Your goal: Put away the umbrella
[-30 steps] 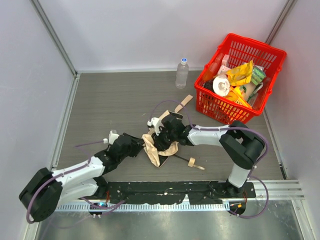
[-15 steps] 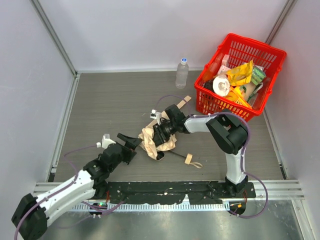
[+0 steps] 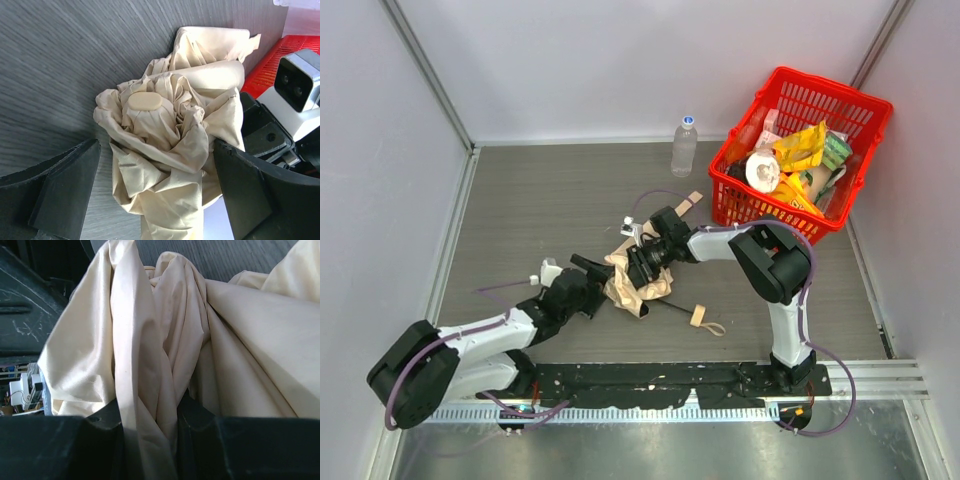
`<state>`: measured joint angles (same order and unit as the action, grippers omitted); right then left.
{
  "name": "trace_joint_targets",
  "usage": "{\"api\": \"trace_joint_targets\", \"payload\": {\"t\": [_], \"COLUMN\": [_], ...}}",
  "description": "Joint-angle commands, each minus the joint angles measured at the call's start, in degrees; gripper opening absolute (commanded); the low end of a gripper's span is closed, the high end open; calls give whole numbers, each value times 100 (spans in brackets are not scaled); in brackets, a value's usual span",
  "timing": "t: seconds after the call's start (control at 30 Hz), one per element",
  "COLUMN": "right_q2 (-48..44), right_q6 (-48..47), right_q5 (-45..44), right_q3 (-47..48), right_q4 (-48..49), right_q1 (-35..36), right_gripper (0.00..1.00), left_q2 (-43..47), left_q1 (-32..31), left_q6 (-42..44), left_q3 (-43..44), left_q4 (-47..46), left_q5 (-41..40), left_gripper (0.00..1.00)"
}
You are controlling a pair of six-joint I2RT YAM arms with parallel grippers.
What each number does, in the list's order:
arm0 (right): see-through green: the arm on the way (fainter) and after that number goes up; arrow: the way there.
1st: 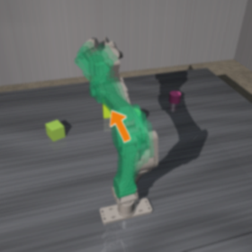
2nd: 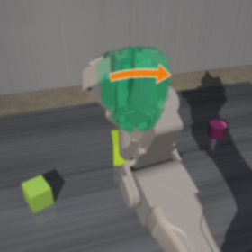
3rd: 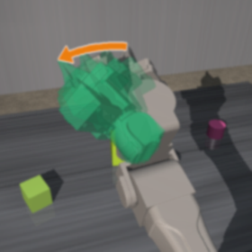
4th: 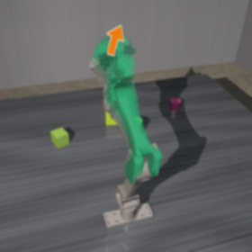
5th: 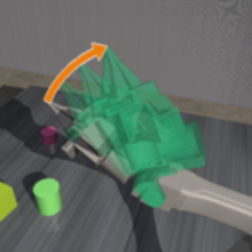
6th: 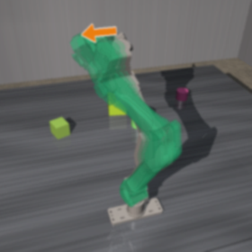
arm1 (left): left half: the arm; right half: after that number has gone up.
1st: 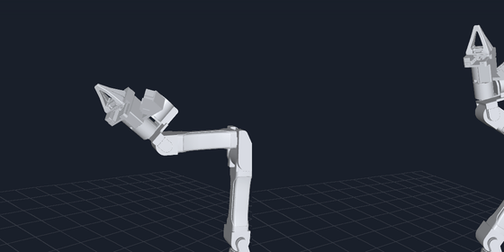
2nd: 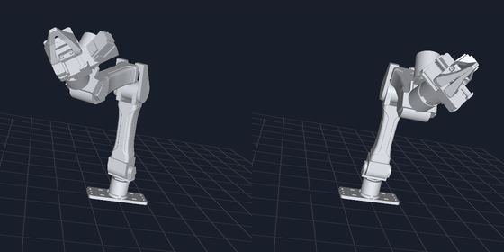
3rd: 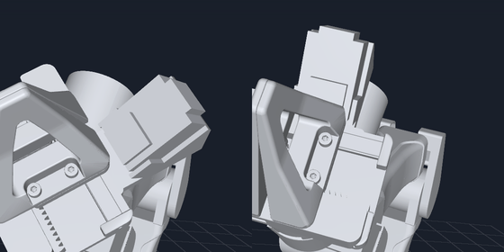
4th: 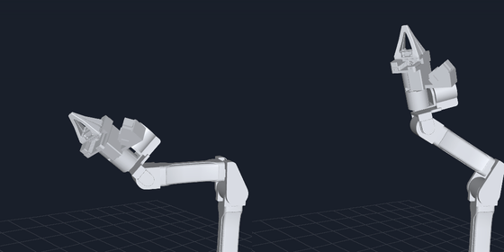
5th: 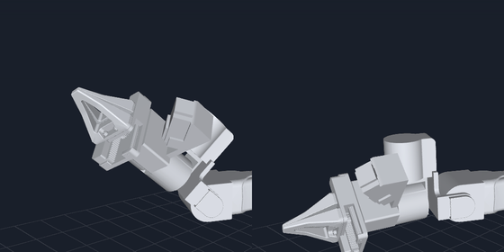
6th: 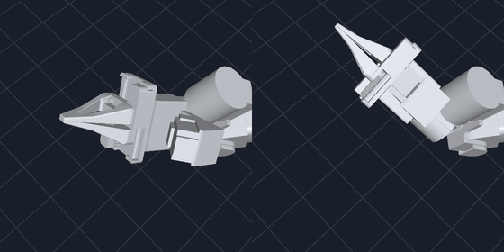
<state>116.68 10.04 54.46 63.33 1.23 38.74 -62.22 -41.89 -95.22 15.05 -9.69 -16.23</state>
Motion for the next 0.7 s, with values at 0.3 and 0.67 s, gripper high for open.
{"api": "trace_joint_targets", "payload": {"t": [0.3,0.67], "right_q2": [346,-22], "right_q6": [-283,-451], "right_q5": [-330,-593], "right_q3": [21,144], "right_q4": [-1019,-1354], "right_q1": [239,353], "right_gripper": [1,15], "left_q2": [-1661,-1504], "left_q1": [-12,-12], "left_q6": [-471,-392], "left_q3": [420,165], "left_q4": [-629,-296], "left_q5": [-258,-109], "left_gripper": [66,0]}}
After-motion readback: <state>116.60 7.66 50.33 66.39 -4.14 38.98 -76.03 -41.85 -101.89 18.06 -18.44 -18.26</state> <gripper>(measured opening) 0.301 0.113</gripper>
